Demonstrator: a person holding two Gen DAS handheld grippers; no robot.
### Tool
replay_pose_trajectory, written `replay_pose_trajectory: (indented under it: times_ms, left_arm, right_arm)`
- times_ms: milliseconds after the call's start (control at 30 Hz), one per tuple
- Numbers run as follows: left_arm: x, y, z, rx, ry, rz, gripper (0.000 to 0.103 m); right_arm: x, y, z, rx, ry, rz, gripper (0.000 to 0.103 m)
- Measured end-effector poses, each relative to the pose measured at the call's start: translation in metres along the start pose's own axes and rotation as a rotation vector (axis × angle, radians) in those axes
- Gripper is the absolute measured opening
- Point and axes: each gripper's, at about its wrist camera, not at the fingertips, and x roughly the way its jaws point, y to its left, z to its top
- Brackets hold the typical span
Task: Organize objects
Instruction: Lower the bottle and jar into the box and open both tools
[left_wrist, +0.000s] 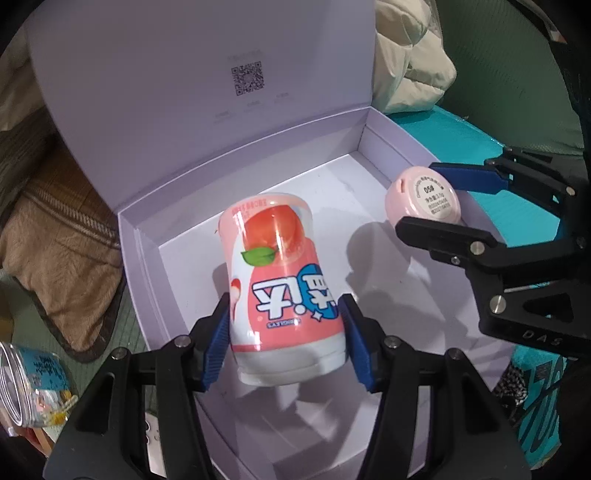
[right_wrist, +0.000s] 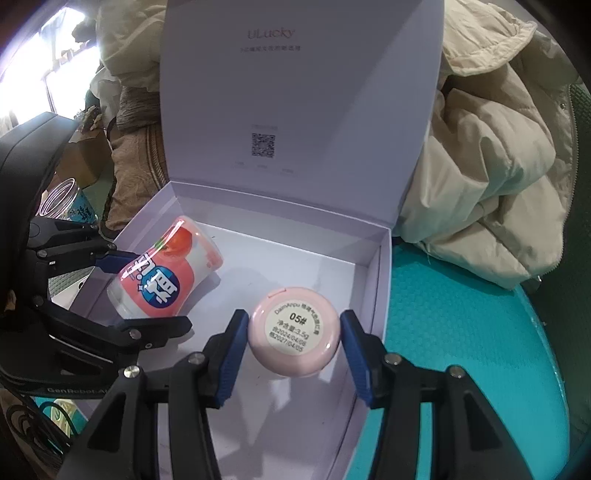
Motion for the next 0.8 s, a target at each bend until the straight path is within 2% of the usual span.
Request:
replay_pose_trajectory:
  times_ms: [300,533,800]
  left_arm:
    - [0.018,-0.001,0.013,0.027,0.033,0.021,0.055]
    - [0.028,0.001,0.02,0.04,0.036,0.078,0.054]
    - [0.032,0.001,0.022,0.039,0.058,0.09,0.054]
  right_arm:
    - [0.014,-0.01,0.011,0.002,0.011,0.034,0.052]
    - [0.029,-0.013,0.019,-0.001,0.037,0.062,0.052]
    - [0.04,-0.01,0.025,-0.019,0.06,0.042,0.052]
